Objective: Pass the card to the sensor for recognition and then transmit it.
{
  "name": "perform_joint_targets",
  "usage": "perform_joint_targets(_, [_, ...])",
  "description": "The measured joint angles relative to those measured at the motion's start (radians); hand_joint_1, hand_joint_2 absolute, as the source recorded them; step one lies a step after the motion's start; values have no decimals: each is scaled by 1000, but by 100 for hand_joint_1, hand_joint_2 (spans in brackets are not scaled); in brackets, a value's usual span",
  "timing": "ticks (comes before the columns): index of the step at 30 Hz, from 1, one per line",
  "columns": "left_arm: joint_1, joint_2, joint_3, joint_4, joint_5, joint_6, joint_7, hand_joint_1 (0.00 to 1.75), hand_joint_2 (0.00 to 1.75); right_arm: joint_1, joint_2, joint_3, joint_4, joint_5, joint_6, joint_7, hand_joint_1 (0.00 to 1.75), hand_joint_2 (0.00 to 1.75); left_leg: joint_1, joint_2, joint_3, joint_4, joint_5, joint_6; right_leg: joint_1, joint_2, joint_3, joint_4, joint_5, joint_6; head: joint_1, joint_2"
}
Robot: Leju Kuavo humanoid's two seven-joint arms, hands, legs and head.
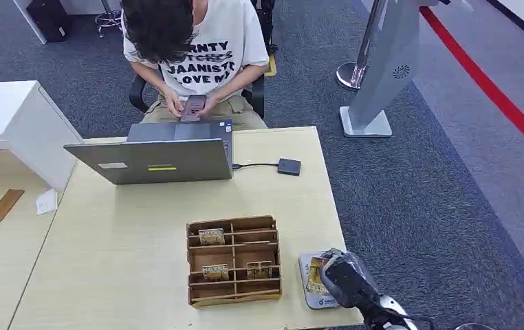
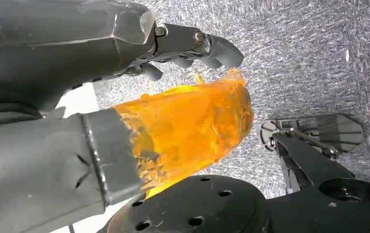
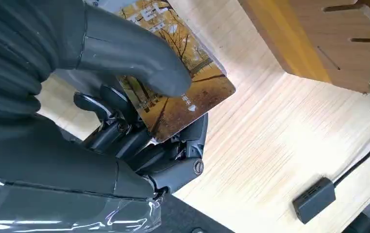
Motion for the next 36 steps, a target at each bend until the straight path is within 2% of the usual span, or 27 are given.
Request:
perform_joint_targets(12, [0,0,0,0,8,0,-1,0,0,-12,0,4,20,75,-27,35,175,175,0,0,0,0,0,0,0,0,0,0,0,0,0,0])
perform_joint_targets(36, [0,0,-2,0,23,0,-1,0,0,-29,0,10,50,118,-26,53,175,175,0,0,0,0,0,0,0,0,0,0,0,0,0,0])
